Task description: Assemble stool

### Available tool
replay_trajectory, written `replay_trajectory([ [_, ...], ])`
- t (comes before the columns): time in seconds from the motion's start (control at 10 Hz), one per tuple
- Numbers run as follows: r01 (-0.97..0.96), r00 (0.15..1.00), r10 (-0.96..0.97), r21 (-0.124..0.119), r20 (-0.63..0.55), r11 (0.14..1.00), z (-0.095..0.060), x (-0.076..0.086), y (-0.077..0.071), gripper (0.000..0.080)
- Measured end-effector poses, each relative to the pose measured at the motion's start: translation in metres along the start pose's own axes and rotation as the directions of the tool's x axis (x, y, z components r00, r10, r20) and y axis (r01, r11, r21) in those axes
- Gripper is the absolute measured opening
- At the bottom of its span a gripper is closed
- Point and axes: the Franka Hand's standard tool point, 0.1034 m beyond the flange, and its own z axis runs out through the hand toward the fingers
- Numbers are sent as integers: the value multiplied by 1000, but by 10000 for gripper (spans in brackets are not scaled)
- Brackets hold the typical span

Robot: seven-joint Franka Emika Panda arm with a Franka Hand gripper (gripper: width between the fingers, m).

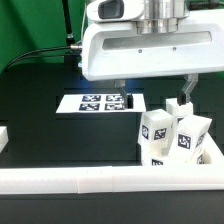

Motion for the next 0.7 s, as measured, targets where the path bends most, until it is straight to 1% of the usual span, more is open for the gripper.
replay_trajectory([
  [0.1, 14, 1000, -14, -9, -4, 1000, 0, 1, 3, 648],
  [0.3, 11, 1000, -11, -13, -3, 1000, 0, 1, 4, 648],
  [0.4, 168, 986, -169, -30, -11, 985, 1, 2, 2, 648],
  [0.5, 302, 953, -303, -22, -9, 953, 3, 1, 0, 648],
  [0.6, 451, 892, -451, -9, -21, 892, 3, 3, -1, 648],
  [0.7, 480, 877, -480, 2, -26, 877, 3, 3, -5, 648],
])
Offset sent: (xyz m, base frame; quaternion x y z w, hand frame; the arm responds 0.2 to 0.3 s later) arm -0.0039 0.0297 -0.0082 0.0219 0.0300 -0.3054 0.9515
